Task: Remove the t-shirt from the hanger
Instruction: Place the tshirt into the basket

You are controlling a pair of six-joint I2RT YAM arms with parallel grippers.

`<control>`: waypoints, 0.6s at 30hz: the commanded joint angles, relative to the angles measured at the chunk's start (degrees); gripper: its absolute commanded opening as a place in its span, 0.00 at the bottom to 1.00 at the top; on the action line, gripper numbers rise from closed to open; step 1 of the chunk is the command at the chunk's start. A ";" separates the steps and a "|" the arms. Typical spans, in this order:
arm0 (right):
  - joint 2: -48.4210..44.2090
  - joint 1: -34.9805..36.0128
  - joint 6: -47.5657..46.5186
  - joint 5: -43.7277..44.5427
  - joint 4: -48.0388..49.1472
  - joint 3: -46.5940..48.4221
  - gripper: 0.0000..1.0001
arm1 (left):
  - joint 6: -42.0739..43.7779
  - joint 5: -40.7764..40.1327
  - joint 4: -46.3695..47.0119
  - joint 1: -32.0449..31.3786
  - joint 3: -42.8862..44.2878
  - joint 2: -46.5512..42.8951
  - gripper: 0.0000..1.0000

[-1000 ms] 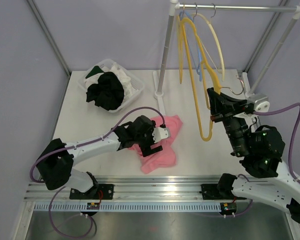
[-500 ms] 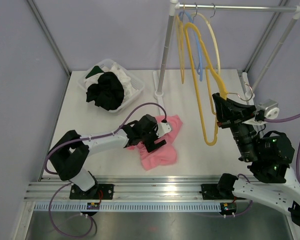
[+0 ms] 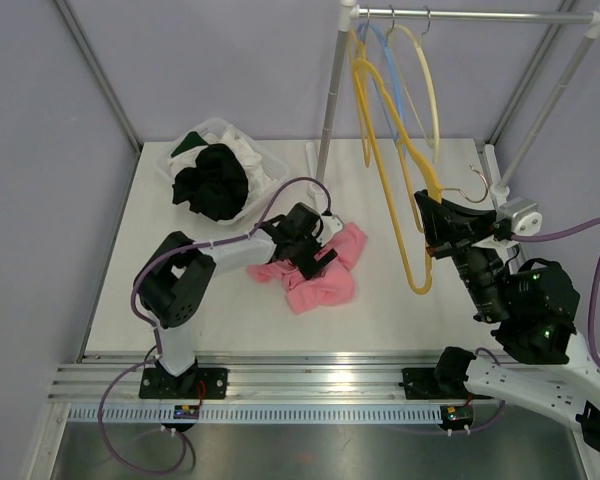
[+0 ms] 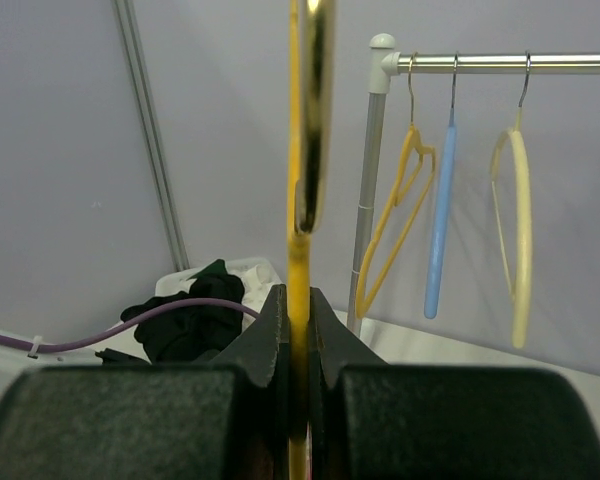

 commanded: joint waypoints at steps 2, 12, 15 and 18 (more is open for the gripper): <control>-0.71 0.34 0.58 -1.79 1.11 1.19 0.00 | -0.62 2.26 -6.15 0.09 3.65 5.07 0.99; -2.38 0.34 0.67 -2.41 1.11 0.57 0.00 | 0.43 4.54 -6.86 1.50 4.01 3.59 0.34; -2.21 0.34 0.58 -2.41 1.11 0.49 0.00 | 0.43 5.60 -6.33 2.29 3.13 0.69 0.00; -2.12 0.34 0.58 -2.32 1.20 0.49 0.00 | 0.52 6.83 -6.16 3.34 2.08 -3.18 0.00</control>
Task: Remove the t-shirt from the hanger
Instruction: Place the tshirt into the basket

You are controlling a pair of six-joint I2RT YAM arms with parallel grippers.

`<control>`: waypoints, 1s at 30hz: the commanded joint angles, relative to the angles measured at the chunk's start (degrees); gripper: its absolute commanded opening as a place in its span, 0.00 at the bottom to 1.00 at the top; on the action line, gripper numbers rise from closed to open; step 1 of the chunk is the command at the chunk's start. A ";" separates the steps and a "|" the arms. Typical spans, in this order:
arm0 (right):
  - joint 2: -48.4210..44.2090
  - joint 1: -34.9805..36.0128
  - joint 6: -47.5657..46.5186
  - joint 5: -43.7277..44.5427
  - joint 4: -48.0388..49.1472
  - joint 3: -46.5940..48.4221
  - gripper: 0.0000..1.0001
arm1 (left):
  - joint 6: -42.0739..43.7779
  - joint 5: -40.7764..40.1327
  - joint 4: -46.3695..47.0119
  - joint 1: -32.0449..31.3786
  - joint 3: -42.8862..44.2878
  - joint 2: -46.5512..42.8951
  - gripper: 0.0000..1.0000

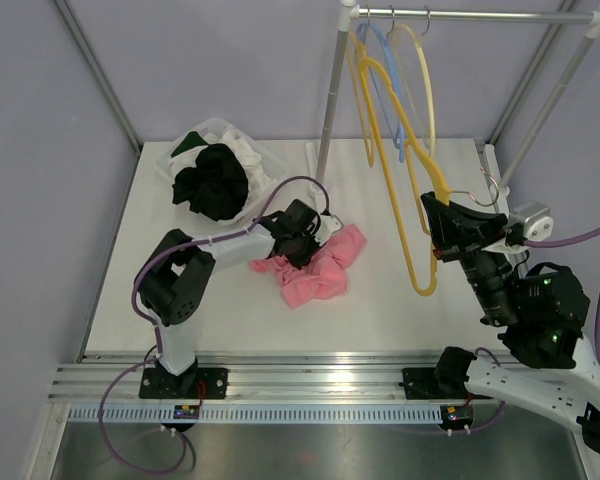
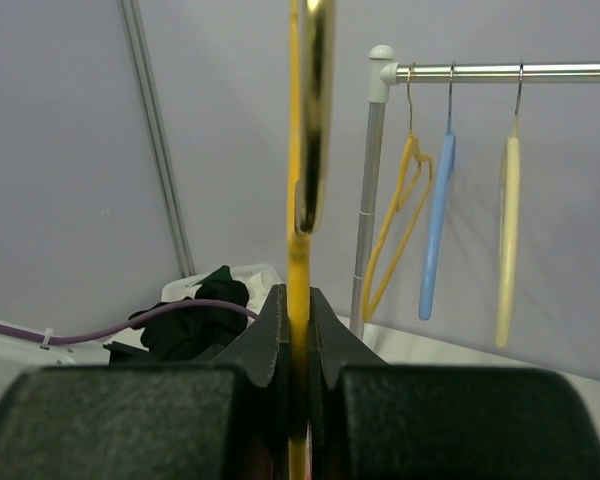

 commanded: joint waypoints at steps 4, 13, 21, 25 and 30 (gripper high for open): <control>-0.61 0.43 0.56 -1.22 3.96 -0.13 0.00 | 0.50 -0.98 0.95 2.58 -4.62 -12.48 0.00; -1.49 0.34 1.70 -3.86 4.66 -1.01 0.00 | -2.57 4.62 -0.53 6.61 -4.65 -23.39 0.00; 0.09 0.43 1.79 -3.33 8.62 -1.54 0.00 | -6.62 -0.45 -4.13 11.28 5.37 -29.63 0.00; 1.93 0.43 1.88 -3.86 8.01 -0.75 0.00 | -8.55 -1.34 -5.10 17.32 11.70 -31.92 0.00; 4.83 0.34 1.53 -2.98 6.51 1.54 0.00 | -10.40 5.07 -10.20 25.77 25.48 -28.76 0.00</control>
